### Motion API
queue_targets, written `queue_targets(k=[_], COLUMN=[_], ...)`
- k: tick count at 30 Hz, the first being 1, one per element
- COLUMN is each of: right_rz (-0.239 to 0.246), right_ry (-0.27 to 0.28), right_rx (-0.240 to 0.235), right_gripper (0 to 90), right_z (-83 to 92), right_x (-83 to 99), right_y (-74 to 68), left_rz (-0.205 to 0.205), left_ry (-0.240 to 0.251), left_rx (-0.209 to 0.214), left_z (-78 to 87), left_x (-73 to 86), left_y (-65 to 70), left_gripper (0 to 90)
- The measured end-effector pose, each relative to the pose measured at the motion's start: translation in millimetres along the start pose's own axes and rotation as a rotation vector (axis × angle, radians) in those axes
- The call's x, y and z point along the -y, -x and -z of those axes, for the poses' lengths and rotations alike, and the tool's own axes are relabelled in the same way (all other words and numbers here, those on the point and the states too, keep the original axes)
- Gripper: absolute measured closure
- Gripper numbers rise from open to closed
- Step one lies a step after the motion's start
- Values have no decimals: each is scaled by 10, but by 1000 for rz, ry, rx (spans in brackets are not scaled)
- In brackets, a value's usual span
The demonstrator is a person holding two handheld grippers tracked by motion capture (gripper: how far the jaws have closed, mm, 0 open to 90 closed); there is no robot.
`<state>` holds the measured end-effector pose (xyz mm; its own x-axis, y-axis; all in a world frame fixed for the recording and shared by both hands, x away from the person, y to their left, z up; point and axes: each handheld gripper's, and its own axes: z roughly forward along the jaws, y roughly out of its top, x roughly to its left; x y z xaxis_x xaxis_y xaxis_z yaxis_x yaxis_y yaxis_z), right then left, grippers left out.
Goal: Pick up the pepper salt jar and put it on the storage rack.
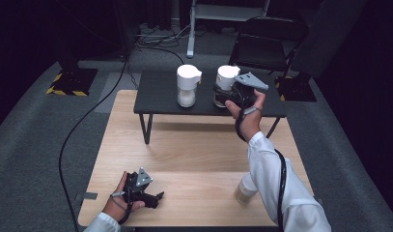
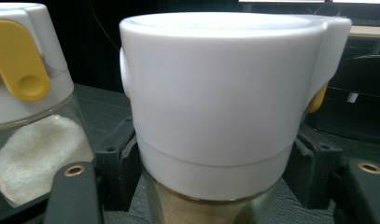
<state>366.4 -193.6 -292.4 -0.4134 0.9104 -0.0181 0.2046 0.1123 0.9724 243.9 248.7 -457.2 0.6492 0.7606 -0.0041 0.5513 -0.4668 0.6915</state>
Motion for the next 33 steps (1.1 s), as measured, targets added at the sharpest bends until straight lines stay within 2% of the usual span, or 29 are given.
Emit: queue_targets(k=[5,9,14,21,27,33], right_rz=[-1,-10,10,4,-31,-7], right_ry=[-10,-35,-41,-34,-43,-46], right_rx=[-5,-23,-27,-22,-25,-25], right_gripper=[294,292,281,243,195,171], right_z=[-1,-6,-4,-5,-6,0], right_x=[-24,-92,-109,-70,-28,-5], right_y=[12,83,85,67,97,126], left_rz=[-2,0,0,-2,-2,-2], left_ry=[0,0,0,-1,-1,-1], left_rx=[-1,0,-1,-1,-1,-2], left_z=[0,0,0,2,2,3], left_x=[0,1,1,0,-1,-1], left_y=[0,1,1,1,1,2], left_gripper=[3,3,3,3,3,3])
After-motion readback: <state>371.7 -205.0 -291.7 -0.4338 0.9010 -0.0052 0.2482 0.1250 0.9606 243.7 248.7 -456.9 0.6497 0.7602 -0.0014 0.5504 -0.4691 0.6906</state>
